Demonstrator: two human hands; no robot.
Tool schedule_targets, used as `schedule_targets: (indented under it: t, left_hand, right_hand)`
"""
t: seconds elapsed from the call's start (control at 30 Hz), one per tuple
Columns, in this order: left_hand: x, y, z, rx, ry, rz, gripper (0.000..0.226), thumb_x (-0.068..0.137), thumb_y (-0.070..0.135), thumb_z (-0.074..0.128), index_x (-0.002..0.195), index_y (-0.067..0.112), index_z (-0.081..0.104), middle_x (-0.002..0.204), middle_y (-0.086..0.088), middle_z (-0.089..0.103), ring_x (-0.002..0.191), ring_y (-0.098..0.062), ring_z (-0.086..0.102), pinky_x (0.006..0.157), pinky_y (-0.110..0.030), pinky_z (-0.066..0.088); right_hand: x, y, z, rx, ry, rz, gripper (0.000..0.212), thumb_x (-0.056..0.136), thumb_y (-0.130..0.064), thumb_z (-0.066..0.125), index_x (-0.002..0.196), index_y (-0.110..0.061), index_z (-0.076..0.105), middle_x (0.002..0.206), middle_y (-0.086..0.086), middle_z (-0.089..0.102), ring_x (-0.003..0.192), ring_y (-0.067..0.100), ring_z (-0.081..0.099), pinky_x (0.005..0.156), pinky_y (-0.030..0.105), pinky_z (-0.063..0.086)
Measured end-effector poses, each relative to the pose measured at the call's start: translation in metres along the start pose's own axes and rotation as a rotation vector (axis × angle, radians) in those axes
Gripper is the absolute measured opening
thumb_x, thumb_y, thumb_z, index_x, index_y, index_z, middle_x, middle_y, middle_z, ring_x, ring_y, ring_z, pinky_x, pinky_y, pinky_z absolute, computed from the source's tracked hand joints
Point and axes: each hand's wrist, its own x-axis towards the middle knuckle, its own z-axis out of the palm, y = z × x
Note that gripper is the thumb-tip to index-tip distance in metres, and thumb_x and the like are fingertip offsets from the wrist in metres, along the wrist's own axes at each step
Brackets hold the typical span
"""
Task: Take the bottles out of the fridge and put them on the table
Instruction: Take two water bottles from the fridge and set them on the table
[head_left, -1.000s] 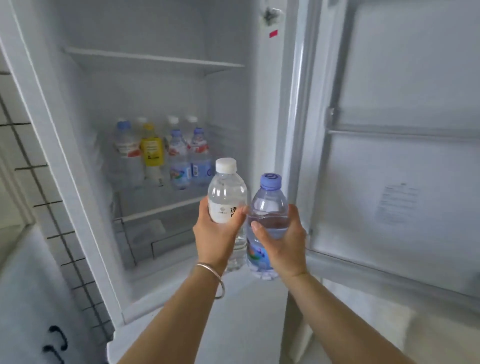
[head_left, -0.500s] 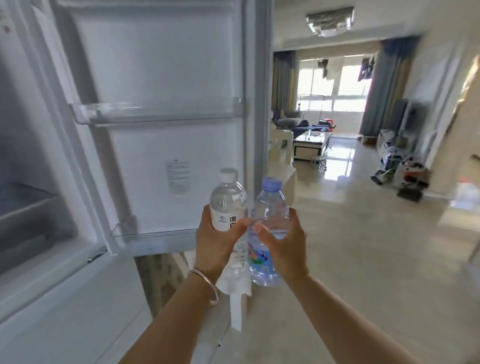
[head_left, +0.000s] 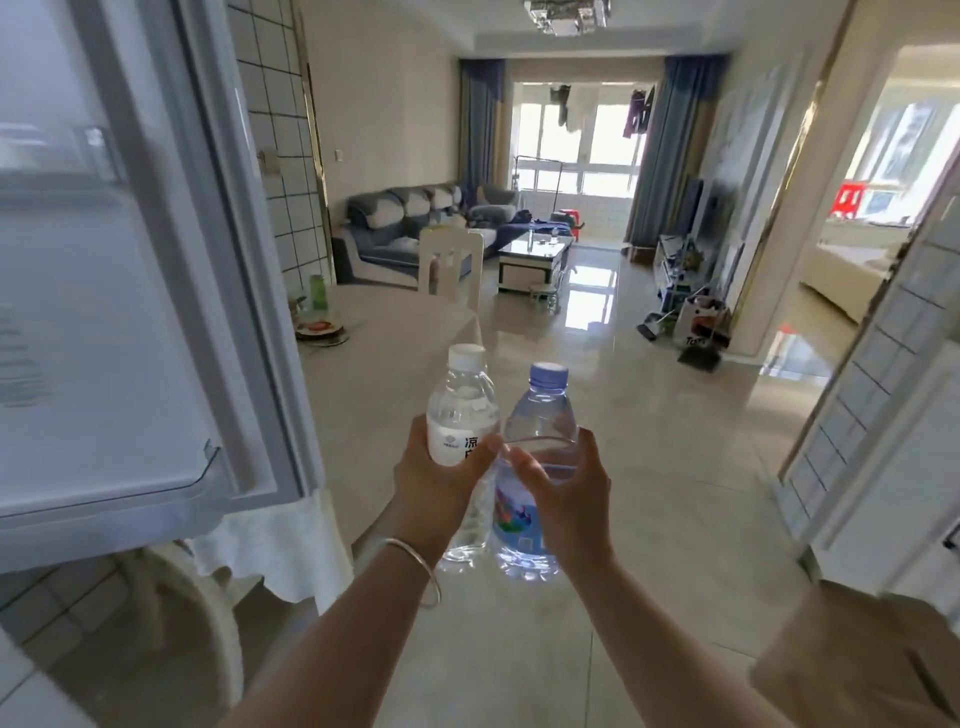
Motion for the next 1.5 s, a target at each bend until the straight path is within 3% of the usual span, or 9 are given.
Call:
schedule_targets:
  t: [0.13, 0.4, 0.53, 0.63, 0.73, 0.9, 1.13, 1.33, 1.5]
  left_hand:
    - [0.053, -0.016, 0.030, 0.021, 0.020, 0.011, 0.039, 0.071, 0.033, 0.078, 0.103, 0.024, 0.056, 0.093, 0.004, 0.068, 0.080, -0.008, 0.065, 0.064, -0.018, 0.046]
    - [0.215, -0.051, 0.057, 0.044, 0.099, 0.018, 0.053, 0.064, 0.045, 0.077, 0.108, 0.022, 0.058, 0.098, 0.001, 0.070, 0.087, -0.017, 0.068, 0.081, -0.040, 0.056]
    - [0.291, -0.067, 0.059, 0.058, 0.161, 0.008, 0.048, 0.070, 0.036, 0.078, 0.110, 0.020, 0.057, 0.096, 0.002, 0.070, 0.087, -0.016, 0.067, 0.078, -0.034, 0.055]
    - [0.339, -0.087, 0.059, 0.061, 0.215, -0.002, 0.045, 0.070, 0.033, 0.078, 0.108, 0.020, 0.058, 0.090, 0.010, 0.067, 0.082, -0.006, 0.064, 0.069, -0.022, 0.049]
    - [0.391, -0.113, 0.055, 0.068, 0.289, -0.028, 0.047, 0.069, 0.037, 0.078, 0.109, 0.022, 0.058, 0.092, 0.009, 0.068, 0.084, -0.008, 0.065, 0.072, -0.025, 0.049]
    - [0.487, -0.159, 0.041, 0.104, 0.437, -0.094, 0.050, 0.069, 0.042, 0.077, 0.110, 0.021, 0.057, 0.096, 0.004, 0.066, 0.084, -0.014, 0.062, 0.073, -0.026, 0.044]
    - [0.626, -0.197, -0.009, 0.151, 0.691, -0.136, 0.069, 0.047, 0.067, 0.065, 0.101, 0.025, 0.062, 0.089, 0.008, 0.070, 0.084, -0.012, 0.066, 0.078, -0.032, 0.053]
    - [0.688, -0.226, -0.090, 0.187, 0.836, -0.194, 0.050, 0.062, 0.048, 0.079, 0.103, 0.028, 0.060, 0.092, 0.010, 0.069, 0.085, -0.007, 0.064, 0.070, -0.017, 0.046]
    - [0.727, -0.259, -0.175, 0.231, 0.994, -0.243, 0.047, 0.066, 0.042, 0.080, 0.105, 0.023, 0.061, 0.093, 0.007, 0.069, 0.085, -0.011, 0.065, 0.075, -0.024, 0.049]
  right_hand:
    - [0.055, 0.025, 0.016, -0.005, -0.003, 0.009, 0.040, 0.068, -0.032, 0.079, 0.094, -0.020, 0.051, 0.070, -0.021, 0.060, 0.058, -0.007, 0.061, 0.066, 0.020, 0.050]
    - [0.198, 0.054, 0.104, -0.045, -0.053, -0.001, 0.042, 0.070, -0.036, 0.077, 0.097, -0.028, 0.046, 0.070, -0.027, 0.053, 0.060, -0.007, 0.056, 0.066, 0.011, 0.044]
    - [0.259, 0.068, 0.156, -0.014, -0.086, 0.031, 0.050, 0.070, -0.037, 0.078, 0.108, -0.016, 0.054, 0.070, -0.024, 0.054, 0.065, 0.001, 0.059, 0.075, 0.025, 0.052]
    - [0.297, 0.088, 0.197, 0.000, -0.124, 0.061, 0.047, 0.069, -0.035, 0.079, 0.103, -0.017, 0.054, 0.064, -0.024, 0.053, 0.062, -0.009, 0.055, 0.077, 0.028, 0.053]
    - [0.337, 0.112, 0.245, 0.008, -0.174, 0.058, 0.048, 0.069, -0.035, 0.079, 0.105, -0.017, 0.053, 0.062, -0.024, 0.053, 0.060, -0.012, 0.051, 0.071, 0.022, 0.046]
    - [0.412, 0.151, 0.342, -0.008, -0.333, 0.046, 0.052, 0.068, -0.039, 0.079, 0.104, -0.013, 0.054, 0.063, -0.022, 0.054, 0.063, 0.005, 0.059, 0.054, 0.006, 0.036]
    - [0.504, 0.170, 0.497, 0.097, -0.641, 0.050, 0.050, 0.062, -0.044, 0.081, 0.087, -0.015, 0.050, 0.073, -0.007, 0.066, 0.068, 0.009, 0.066, 0.063, 0.028, 0.051]
    - [0.519, 0.168, 0.621, 0.153, -0.891, 0.036, 0.051, 0.063, -0.043, 0.081, 0.094, -0.017, 0.051, 0.080, -0.005, 0.070, 0.073, 0.007, 0.068, 0.064, 0.021, 0.051]
    - [0.505, 0.158, 0.731, 0.162, -1.065, 0.054, 0.066, 0.060, -0.048, 0.081, 0.106, -0.013, 0.048, 0.088, -0.001, 0.070, 0.076, 0.008, 0.069, 0.063, 0.018, 0.049]
